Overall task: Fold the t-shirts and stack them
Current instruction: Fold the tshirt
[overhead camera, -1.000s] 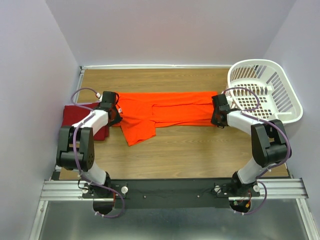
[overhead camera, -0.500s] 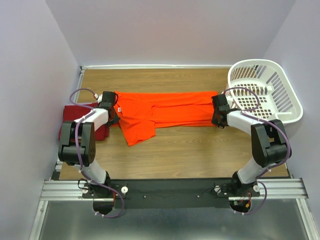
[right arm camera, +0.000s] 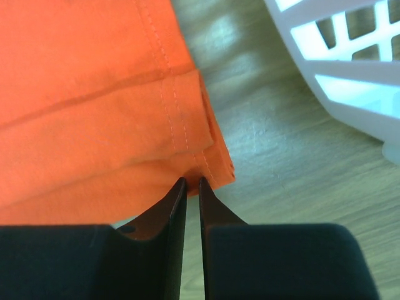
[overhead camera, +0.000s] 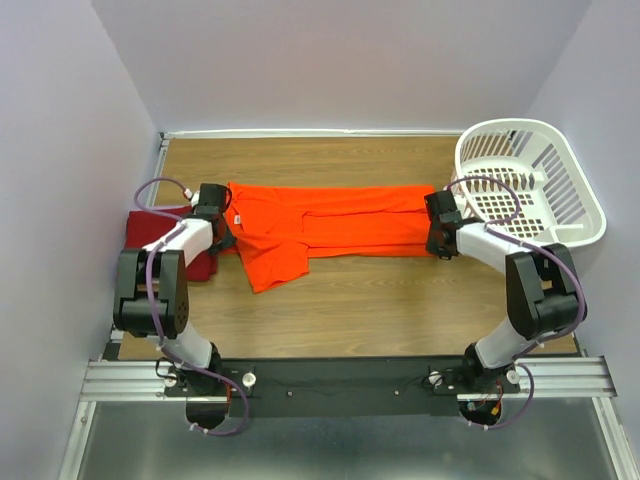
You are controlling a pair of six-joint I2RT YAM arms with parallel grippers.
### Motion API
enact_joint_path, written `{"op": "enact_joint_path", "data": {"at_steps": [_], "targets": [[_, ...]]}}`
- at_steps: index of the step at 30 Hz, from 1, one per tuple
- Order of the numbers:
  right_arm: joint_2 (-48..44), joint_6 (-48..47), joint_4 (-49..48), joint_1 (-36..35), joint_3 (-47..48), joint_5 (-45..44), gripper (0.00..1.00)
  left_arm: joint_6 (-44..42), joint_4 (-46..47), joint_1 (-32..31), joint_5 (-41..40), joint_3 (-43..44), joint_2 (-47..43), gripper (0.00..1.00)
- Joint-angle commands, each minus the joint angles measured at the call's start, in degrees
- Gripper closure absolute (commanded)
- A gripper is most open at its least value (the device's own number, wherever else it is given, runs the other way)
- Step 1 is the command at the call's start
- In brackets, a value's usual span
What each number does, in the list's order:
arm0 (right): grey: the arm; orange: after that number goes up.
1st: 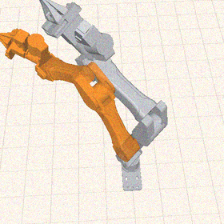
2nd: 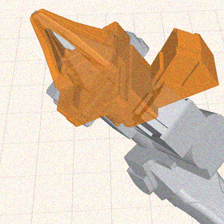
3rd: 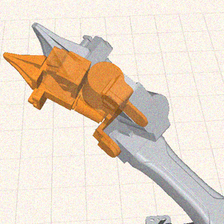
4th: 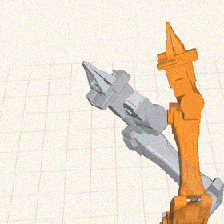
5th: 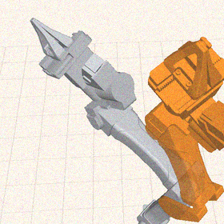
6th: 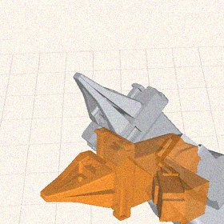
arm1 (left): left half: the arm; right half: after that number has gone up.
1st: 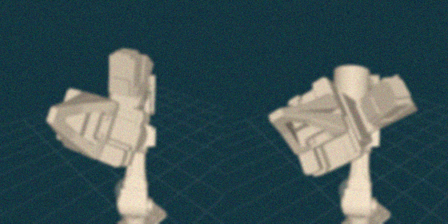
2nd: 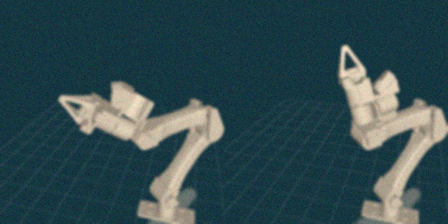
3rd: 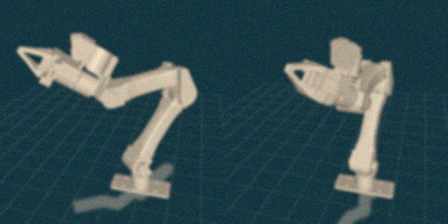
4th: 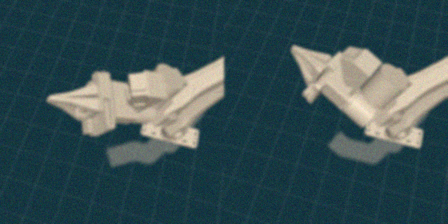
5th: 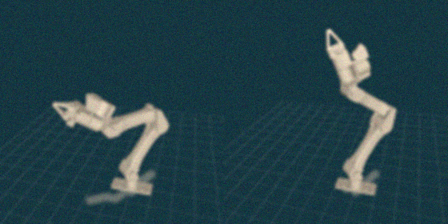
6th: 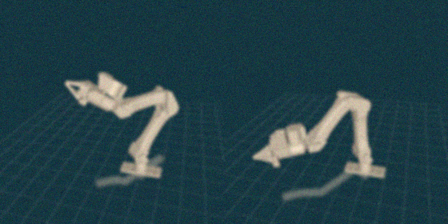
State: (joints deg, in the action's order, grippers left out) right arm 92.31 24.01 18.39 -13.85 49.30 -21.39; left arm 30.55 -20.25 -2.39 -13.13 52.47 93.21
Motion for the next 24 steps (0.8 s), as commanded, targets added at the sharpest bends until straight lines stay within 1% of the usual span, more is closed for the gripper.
{"op": "enact_joint_path", "data": {"at_steps": [1, 2, 3, 8, 11, 13, 14, 15, 17, 19, 20, 22, 23, 24], "targets": [[-3.1, -1.9, 3.8, 0.1, -0.3, 2.7, 0.8, -0.5, -2.4, -0.9, 1.3, -0.9, -6.2, 0.57], [-3.9, -1.9, 3.9, -0.2, -0.2, 4.0, 0.79, -0.2, -2.6, -1.2, 2.0, -0.9, -7.1, 0.52], [-4.3, -2.3, 4.0, -0.5, -0.3, 4.8, 0.78, 0.0, -2.8, -1.4, 2.3, -0.7, -7.9, 0.5], [-7.0, -3.2, 5.0, -2.1, -0.2, 9.0, 0.75, 0.0, -5.2, -1.7, 3.1, -0.1, -13.4, 0.45], [-9.0, -3.8, 5.7, -4.3, -0.1, 10.9, 0.75, 0.0, -6.5, -2.0, 3.9, 0.4, -17.1, 0.41], [-10.6, -4.8, 5.8, -6.9, 0.4, 11.9, 0.72, 0.1, -7.0, -2.4, 4.3, 0.4, -19.0, 0.39], [-11.1, -5.2, 5.9, -7.9, 0.7, 12.9, 0.72, 0.1, -7.0, -2.4, 4.9, 0.4, -21.1, 0.34], [-11.5, -5.4, 6.0, -10.5, 0.9, 12.9, 0.71, 0.1, -7.0, -2.6, 5.2, 0.1, -22.2, 0.32], [-12.4, -6.3, 5.9, -13.0, 2.2, 14.6, 0.67, -0.4, -6.9, -3.0, 5.7, -0.8, -24.7, 0.28], [-12.2, -7.0, 5.3, -16.9, 4.2, 16.9, 0.62, -1.0, -6.4, -3.2, 5.9, -1.9, -26.8, 0.27], [-11.4, -7.6, 4.8, -20.2, 4.9, 17.3, 0.61, -1.7, -6.1, -3.2, 5.8, -2.4, -27.3, 0.24], [-9.8, -9.1, 3.0, -24.0, 7.7, 17.8, 0.56, -3.7, -4.1, -3.3, 4.0, -3.9, -29.1, 0.21], [-8.7, -9.9, 2.4, -25.9, 9.0, 18.0, 0.55, -4.3, -3.3, -3.3, 2.9, -4.4, -29.7, 0.2], [-5.7, -10.6, 1.8, -29.6, 10.2, 18.0, 0.55, -4.8, -2.4, -3.3, 1.9, -5.0, -30.3, 0.19]]}}
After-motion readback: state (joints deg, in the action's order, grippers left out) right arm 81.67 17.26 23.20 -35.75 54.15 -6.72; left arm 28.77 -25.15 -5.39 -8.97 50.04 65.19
